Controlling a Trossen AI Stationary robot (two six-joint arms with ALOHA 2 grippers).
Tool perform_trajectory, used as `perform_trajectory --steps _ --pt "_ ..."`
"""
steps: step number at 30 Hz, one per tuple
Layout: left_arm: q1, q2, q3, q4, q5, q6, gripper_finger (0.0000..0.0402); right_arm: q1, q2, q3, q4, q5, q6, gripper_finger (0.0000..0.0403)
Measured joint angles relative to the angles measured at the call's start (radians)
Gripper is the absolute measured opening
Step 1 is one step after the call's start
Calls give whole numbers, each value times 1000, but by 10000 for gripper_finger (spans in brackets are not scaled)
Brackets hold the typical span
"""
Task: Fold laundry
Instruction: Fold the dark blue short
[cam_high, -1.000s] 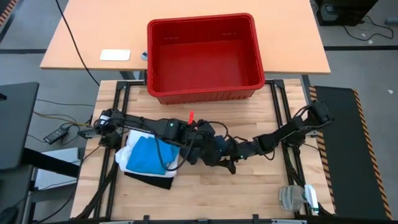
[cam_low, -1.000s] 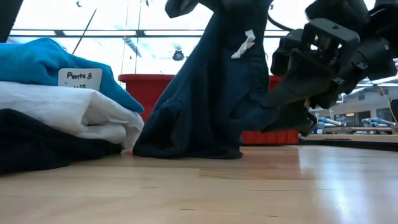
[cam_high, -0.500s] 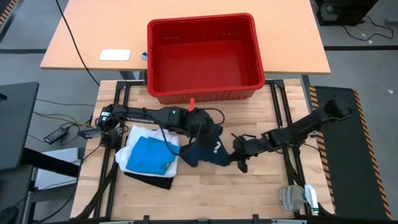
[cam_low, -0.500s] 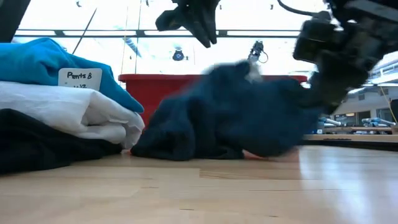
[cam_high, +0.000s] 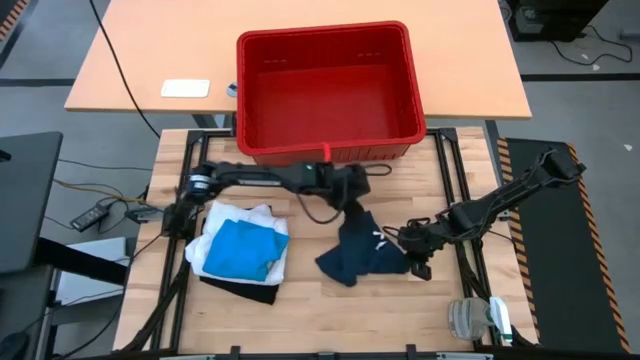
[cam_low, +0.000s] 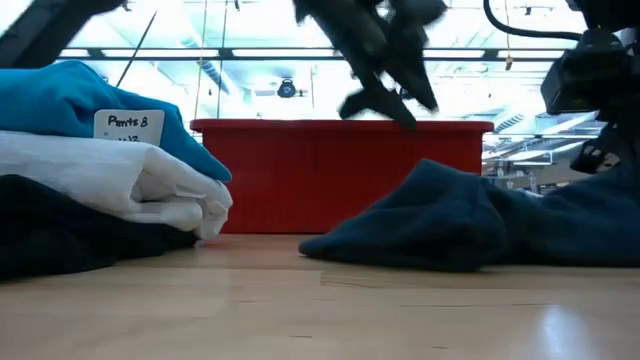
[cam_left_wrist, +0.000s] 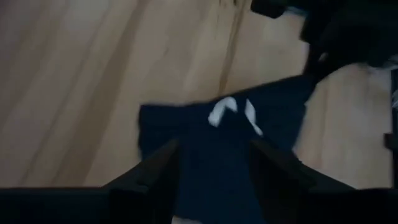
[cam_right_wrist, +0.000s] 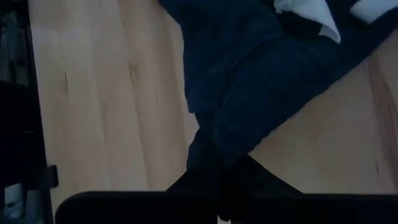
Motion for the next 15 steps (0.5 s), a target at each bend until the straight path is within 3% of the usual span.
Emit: perform_trajectory --steps 6,15 --pt "24 159 0 168 19 85 187 5 -6 0 -12 19 20 12" --pt "53 279 0 193 18 49 181 5 -6 0 -31 23 17 12"
